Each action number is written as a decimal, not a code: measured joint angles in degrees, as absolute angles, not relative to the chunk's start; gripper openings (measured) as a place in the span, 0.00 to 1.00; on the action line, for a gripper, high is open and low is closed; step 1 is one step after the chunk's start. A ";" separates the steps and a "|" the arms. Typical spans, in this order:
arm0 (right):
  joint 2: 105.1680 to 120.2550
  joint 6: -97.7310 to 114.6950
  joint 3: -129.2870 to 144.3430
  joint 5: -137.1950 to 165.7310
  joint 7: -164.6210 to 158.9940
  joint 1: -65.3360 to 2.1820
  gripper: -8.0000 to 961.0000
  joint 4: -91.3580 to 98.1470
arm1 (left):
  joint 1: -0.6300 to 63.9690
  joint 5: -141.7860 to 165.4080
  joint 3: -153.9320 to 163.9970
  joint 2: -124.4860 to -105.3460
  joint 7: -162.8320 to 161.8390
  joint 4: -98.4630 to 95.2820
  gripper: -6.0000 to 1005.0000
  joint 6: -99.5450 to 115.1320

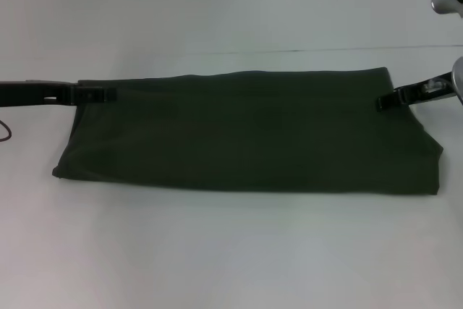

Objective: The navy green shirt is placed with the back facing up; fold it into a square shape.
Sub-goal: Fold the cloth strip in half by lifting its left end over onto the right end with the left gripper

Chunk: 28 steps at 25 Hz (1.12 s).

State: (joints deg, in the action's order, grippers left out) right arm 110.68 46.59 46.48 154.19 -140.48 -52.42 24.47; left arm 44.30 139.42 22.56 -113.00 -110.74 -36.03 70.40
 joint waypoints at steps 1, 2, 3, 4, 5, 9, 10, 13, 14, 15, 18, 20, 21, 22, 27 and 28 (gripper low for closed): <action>110.93 46.04 46.49 154.12 -140.48 -52.38 0.81 24.39 | 44.30 139.42 22.56 -113.00 -110.74 -36.12 0.88 70.40; 111.21 45.46 46.48 154.12 -140.49 -52.33 0.81 24.32 | 44.30 139.41 22.58 -113.02 -110.74 -36.29 0.88 70.41; 111.47 44.83 46.45 154.12 -140.49 -52.26 0.81 24.16 | 44.30 139.41 22.58 -113.02 -110.74 -36.29 0.88 70.41; 111.75 43.75 46.35 154.12 -140.53 -52.24 0.80 23.56 | 44.29 139.41 22.58 -113.02 -110.74 -36.35 0.88 70.40; 111.75 43.75 46.35 154.12 -140.53 -52.24 0.80 23.56 | 44.29 139.40 22.59 -113.03 -110.74 -36.41 0.88 70.40; 111.90 40.88 46.23 154.07 -140.58 -52.38 0.80 21.69 | 44.29 139.17 22.59 -113.03 -110.74 -36.54 0.88 70.42; 111.94 40.46 46.23 154.05 -140.58 -52.38 0.80 21.44 | 44.29 139.11 22.59 -113.03 -110.74 -36.55 0.88 70.44; 112.01 39.17 46.14 153.82 -140.59 -52.23 0.74 20.94 | 44.29 138.96 22.59 -113.05 -110.74 -36.57 0.88 70.48; 112.02 38.92 46.11 153.67 -140.57 -52.14 0.72 20.92 | 44.29 138.94 22.59 -113.07 -110.74 -36.57 0.88 70.49; 112.08 38.72 46.10 153.47 -140.45 -52.04 0.70 20.92 | 44.29 138.90 22.59 -113.10 -110.72 -36.57 0.88 70.49; 112.47 38.56 46.23 153.10 -139.67 -51.96 0.58 20.93 | 44.29 138.88 22.59 -113.13 -110.68 -36.57 0.88 70.49; 112.71 38.53 46.24 153.02 -139.07 -51.92 0.48 21.14 | 44.29 138.87 22.58 -113.18 -110.67 -36.57 0.88 70.49; 112.77 38.51 46.16 152.79 -138.59 -51.87 0.43 21.22 | 44.29 138.86 22.58 -113.19 -110.67 -36.56 0.88 70.49; 112.82 38.49 46.11 152.31 -137.95 -51.79 0.40 21.32 | 44.29 138.86 22.58 -113.21 -110.65 -36.56 0.88 70.49; 112.85 38.45 46.08 148.80 -134.09 -51.04 0.29 21.94 | 44.29 138.86 22.58 -113.29 -110.57 -36.60 0.88 70.47; 112.84 38.44 46.07 148.52 -133.84 -50.97 0.27 22.14 | 44.29 138.86 22.58 -113.29 -110.55 -36.62 0.88 70.45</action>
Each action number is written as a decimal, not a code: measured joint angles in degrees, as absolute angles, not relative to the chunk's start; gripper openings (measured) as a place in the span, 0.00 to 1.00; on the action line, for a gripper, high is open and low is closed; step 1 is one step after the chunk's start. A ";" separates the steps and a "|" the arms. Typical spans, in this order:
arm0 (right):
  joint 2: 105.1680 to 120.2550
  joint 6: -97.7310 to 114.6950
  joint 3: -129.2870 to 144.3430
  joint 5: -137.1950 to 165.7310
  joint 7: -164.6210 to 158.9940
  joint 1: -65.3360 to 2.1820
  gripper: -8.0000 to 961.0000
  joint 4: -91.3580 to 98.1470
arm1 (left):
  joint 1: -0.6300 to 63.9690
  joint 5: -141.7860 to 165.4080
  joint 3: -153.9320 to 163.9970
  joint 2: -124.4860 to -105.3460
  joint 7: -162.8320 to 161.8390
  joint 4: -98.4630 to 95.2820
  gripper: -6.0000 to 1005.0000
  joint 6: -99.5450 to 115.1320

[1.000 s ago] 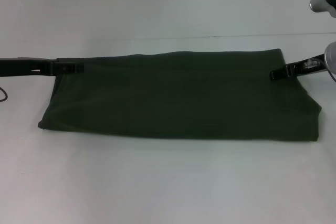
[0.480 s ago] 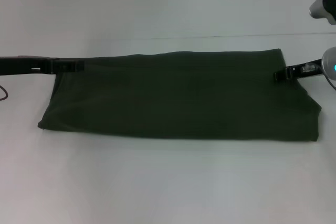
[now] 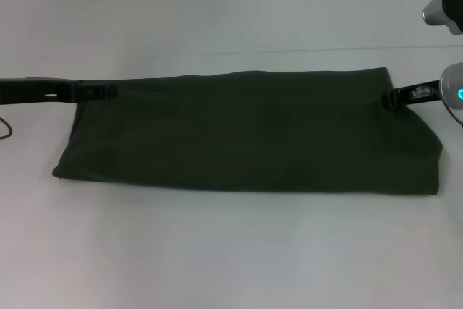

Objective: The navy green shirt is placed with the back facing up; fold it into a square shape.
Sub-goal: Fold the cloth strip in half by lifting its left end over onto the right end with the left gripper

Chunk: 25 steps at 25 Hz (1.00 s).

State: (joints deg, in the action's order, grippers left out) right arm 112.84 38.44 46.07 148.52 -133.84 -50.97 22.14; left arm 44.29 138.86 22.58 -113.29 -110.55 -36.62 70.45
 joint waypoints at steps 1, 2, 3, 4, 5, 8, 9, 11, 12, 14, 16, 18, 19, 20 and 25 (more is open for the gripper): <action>112.91 38.43 46.06 148.41 -133.73 -50.80 0.25 22.72 | 44.28 138.85 22.58 -113.30 -110.51 -36.63 0.88 70.40; 113.20 38.51 46.05 148.33 -133.68 -50.47 0.23 23.98 | 44.26 138.83 22.58 -113.33 -110.44 -36.63 0.88 70.33; 113.51 38.64 46.05 148.21 -133.66 -50.23 0.21 24.95 | 44.26 138.79 22.59 -113.35 -110.38 -36.64 0.88 70.30; 113.51 38.64 46.05 148.21 -133.66 -50.23 0.18 24.95 | 44.25 138.71 22.58 -113.36 -110.35 -36.65 0.88 70.27; 113.81 38.78 46.07 148.02 -133.59 -50.00 0.16 25.91 | 44.24 138.57 22.59 -113.39 -110.32 -36.67 0.88 70.28; 115.02 39.52 46.31 146.90 -132.66 -49.20 0.10 29.49 | 44.23 138.33 22.59 -113.39 -110.30 -36.77 0.88 70.28; 115.34 39.92 46.34 146.51 -132.19 -49.03 0.08 30.55 | 44.22 138.32 22.58 -113.39 -110.30 -36.81 0.88 70.28; 115.79 40.57 46.37 145.96 -131.61 -48.96 0.08 31.89 | 44.21 138.32 22.59 -113.39 -110.30 -36.90 0.88 70.29; 115.94 40.83 46.37 145.81 -131.42 -49.02 0.09 32.24 | 44.21 138.32 22.59 -113.39 -110.30 -36.94 0.88 70.29; 116.19 40.97 46.39 145.67 -131.15 -49.34 0.10 32.68 | 44.20 138.32 22.59 -113.38 -110.30 -37.02 0.88 70.31; 116.56 41.02 46.40 145.49 -131.01 -49.48 0.11 33.63 | 44.17 138.32 22.59 -113.37 -110.30 -37.13 0.88 70.31; 117.12 41.22 46.37 145.26 -131.00 -49.13 0.12 35.54 | 44.08 138.32 22.59 -113.37 -110.30 -37.27 0.88 70.36; 117.34 41.30 46.37 145.08 -130.98 -48.89 0.12 36.23 | 44.01 138.32 22.57 -113.37 -110.30 -37.28 0.88 70.38; 117.55 41.38 46.39 144.79 -130.94 -48.58 0.12 37.07 | 43.99 138.32 22.56 -113.37 -110.30 -37.28 0.88 70.40; 116.30 38.61 46.56 145.39 -132.01 -49.52 0.15 32.52 | 43.76 138.16 22.41 -113.41 -110.30 -37.32 0.88 70.40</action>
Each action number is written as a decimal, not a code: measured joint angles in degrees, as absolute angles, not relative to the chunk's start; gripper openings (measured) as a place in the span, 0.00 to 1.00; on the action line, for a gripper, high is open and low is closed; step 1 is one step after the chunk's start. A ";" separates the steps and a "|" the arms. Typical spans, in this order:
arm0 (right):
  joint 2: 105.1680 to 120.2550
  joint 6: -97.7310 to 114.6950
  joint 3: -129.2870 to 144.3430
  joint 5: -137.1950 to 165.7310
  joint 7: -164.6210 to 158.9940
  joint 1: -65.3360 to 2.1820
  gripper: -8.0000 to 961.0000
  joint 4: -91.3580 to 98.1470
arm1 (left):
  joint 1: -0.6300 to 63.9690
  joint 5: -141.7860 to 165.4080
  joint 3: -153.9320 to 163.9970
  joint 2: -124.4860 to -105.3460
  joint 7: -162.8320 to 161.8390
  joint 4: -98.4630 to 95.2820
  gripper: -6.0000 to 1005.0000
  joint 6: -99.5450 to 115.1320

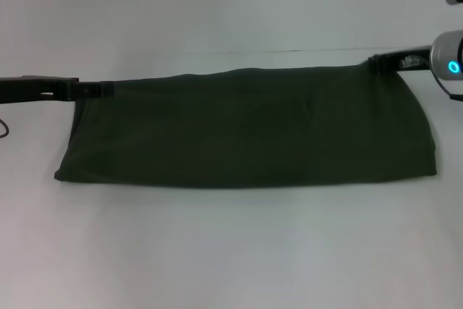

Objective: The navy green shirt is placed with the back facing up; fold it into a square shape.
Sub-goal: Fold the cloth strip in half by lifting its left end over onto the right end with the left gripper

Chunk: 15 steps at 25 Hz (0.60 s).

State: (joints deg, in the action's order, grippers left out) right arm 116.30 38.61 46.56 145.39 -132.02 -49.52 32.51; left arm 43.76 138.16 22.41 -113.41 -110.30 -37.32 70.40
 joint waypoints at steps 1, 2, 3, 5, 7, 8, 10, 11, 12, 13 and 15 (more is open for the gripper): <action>115.46 37.47 46.55 145.99 -132.62 -50.40 0.15 29.97 | 43.73 138.14 22.41 -113.42 -110.30 -37.33 0.88 70.41; 114.52 36.23 46.56 146.79 -133.33 -51.57 0.16 27.12 | 43.70 138.11 22.48 -113.47 -110.36 -37.35 0.88 70.43; 113.84 35.13 46.55 147.37 -133.88 -52.40 0.16 24.98 | 43.69 138.10 22.53 -113.49 -110.44 -37.36 0.88 70.44; 113.49 33.94 46.56 147.92 -134.33 -53.18 0.17 23.08 | 43.68 138.08 22.60 -113.53 -110.53 -37.36 0.88 70.51; 113.69 33.79 46.56 148.01 -134.34 -53.14 0.18 23.36 | 43.68 138.08 22.60 -113.53 -110.55 -37.36 0.88 70.54; 113.76 33.86 46.56 148.03 -134.36 -53.11 0.18 23.48 | 43.69 138.08 22.59 -113.54 -110.56 -37.36 0.88 70.56; 113.70 34.24 46.55 148.08 -134.50 -53.02 0.19 23.63 | 43.70 138.07 22.59 -113.55 -110.59 -37.36 0.88 70.58; 113.58 34.43 46.55 148.15 -134.71 -52.93 0.20 23.72 | 43.71 138.07 22.60 -113.55 -110.63 -37.36 0.88 70.58; 113.36 34.53 46.54 148.28 -135.03 -52.80 0.20 23.90 | 43.71 138.07 22.60 -113.55 -110.69 -37.36 0.88 70.58; 113.15 34.56 46.53 148.60 -135.69 -52.65 0.21 24.13 | 43.71 138.07 22.57 -113.53 -110.72 -37.36 0.88 70.58; 112.87 34.66 46.52 149.98 -137.49 -52.37 0.29 24.93 | 43.72 138.07 22.48 -113.45 -110.78 -37.36 0.88 70.58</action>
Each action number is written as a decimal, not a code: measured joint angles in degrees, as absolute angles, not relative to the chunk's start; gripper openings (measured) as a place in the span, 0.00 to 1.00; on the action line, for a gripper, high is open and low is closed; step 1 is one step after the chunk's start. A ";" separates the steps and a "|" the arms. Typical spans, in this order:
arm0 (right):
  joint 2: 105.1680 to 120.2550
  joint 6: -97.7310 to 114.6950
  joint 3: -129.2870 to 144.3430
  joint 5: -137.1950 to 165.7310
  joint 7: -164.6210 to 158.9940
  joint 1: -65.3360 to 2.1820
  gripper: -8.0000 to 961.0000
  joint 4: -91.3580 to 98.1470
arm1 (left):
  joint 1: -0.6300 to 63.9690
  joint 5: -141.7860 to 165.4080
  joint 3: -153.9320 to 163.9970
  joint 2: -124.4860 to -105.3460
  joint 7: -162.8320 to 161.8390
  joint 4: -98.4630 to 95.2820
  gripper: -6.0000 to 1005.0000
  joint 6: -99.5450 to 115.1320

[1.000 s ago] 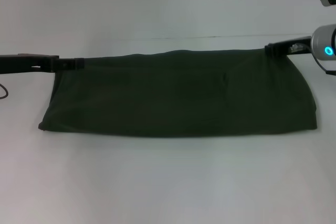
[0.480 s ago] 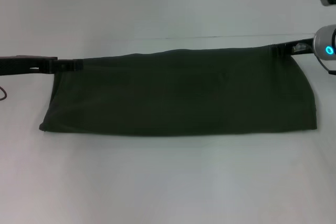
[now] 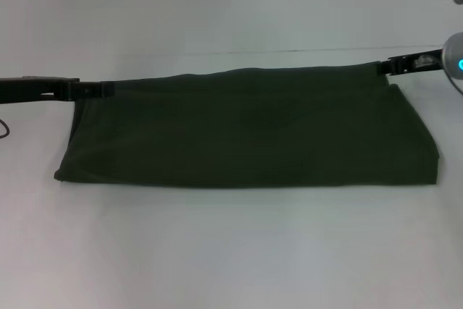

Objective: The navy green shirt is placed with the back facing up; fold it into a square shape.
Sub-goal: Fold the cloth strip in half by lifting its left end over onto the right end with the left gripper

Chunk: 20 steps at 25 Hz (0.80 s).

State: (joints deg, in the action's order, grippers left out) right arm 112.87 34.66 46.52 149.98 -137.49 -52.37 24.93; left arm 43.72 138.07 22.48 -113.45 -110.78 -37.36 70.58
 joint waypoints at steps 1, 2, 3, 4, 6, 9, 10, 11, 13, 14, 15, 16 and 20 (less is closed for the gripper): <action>112.84 34.69 46.51 150.75 -138.37 -52.09 0.38 25.72 | 43.72 138.07 22.44 -113.43 -110.81 -37.36 0.88 70.58; 112.85 34.72 46.48 151.35 -139.06 -51.75 0.47 26.64 | 43.71 138.07 22.42 -113.43 -110.82 -37.37 0.88 70.58; 112.96 34.72 46.39 151.58 -139.36 -51.34 0.51 27.68 | 43.69 138.07 22.37 -113.43 -110.84 -37.44 0.88 70.56; 113.19 34.72 46.32 151.42 -139.41 -50.78 0.56 29.04 | 43.67 138.07 22.32 -113.40 -110.92 -37.51 0.88 70.54; 113.98 34.70 46.21 149.73 -138.38 -49.31 0.66 32.33 | 43.65 138.07 22.19 -113.32 -111.33 -37.54 0.88 70.53; 115.40 35.33 46.16 142.92 -133.10 -46.41 0.77 37.31 | 43.65 138.18 22.16 -113.12 -113.40 -37.99 0.88 70.52; 115.62 36.21 46.13 139.54 -130.26 -45.30 0.80 38.82 | 43.66 138.28 22.22 -113.07 -114.22 -38.20 0.88 70.51; 115.72 37.41 46.12 135.72 -127.43 -44.29 0.82 40.02 | 43.70 138.58 22.34 -112.95 -115.71 -38.55 0.88 70.38; 115.44 41.24 46.03 127.63 -121.22 -42.34 0.88 41.46 | 43.88 139.29 22.45 -112.59 -118.92 -38.85 0.88 70.07; 114.99 43.78 46.00 123.18 -117.46 -41.29 0.88 41.67 | 44.11 140.19 22.46 -112.28 -121.88 -38.91 0.88 69.93; 114.48 46.23 46.01 119.62 -114.43 -40.51 0.88 41.63 | 44.28 140.88 22.46 -112.06 -123.72 -38.92 0.88 69.88; 113.77 48.89 45.99 116.04 -111.04 -39.64 0.88 41.42 | 44.42 141.57 22.40 -111.87 -125.60 -38.92 0.88 69.83; 110.73 57.98 45.81 107.91 -101.55 -37.80 0.87 38.69 | 44.93 145.97 22.29 -111.48 -135.31 -38.92 0.88 69.75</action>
